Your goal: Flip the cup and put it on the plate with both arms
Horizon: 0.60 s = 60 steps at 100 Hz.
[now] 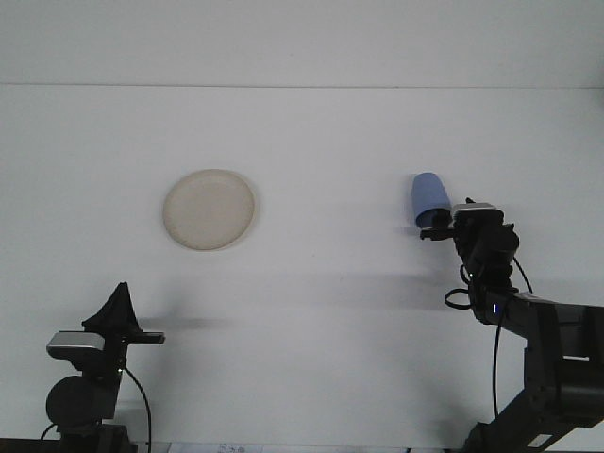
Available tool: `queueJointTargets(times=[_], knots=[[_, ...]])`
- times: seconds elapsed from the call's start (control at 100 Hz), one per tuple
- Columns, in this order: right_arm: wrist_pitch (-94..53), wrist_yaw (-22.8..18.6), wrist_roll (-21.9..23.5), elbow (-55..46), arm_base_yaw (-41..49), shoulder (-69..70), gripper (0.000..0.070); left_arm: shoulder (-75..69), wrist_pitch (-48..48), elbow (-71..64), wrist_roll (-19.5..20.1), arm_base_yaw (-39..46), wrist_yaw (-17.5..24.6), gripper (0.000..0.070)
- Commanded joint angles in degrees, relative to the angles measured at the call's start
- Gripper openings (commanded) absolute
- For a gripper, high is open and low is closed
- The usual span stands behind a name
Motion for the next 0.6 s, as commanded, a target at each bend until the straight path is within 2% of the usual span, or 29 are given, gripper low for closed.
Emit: queueJointTargets(times=[0.0, 0.23, 0.36, 0.45, 0.59], knots=[[0.2, -0.3, -0.4, 1.5, 0.0, 1.3, 0.0000, -0.1, 0.8, -1.1, -0.1, 0.0, -0.1, 0.0016], [-3.8, -4.9, 0.7, 2.1, 0.6, -2.1, 0.0000, -0.1, 0.8, -1.1, -0.1, 0.0, -0.1, 0.0016], [-12.3, -4.8, -0.3, 2.2, 3.6, -10.3, 0.0000, -0.1, 0.9, -1.1, -0.1, 0.0, -0.1, 0.0016], [-23.8, -4.6, -1.7, 3.7, 6.9, -18.3, 0.0000, -0.1, 0.9, -1.1, -0.1, 0.0, -0.1, 0.0016], [-52.9, -4.4, -2.6, 12.5, 13.9, -28.7, 0.0000, -0.1, 0.9, -1.1, -0.1, 0.0, -0.1, 0.0016]])
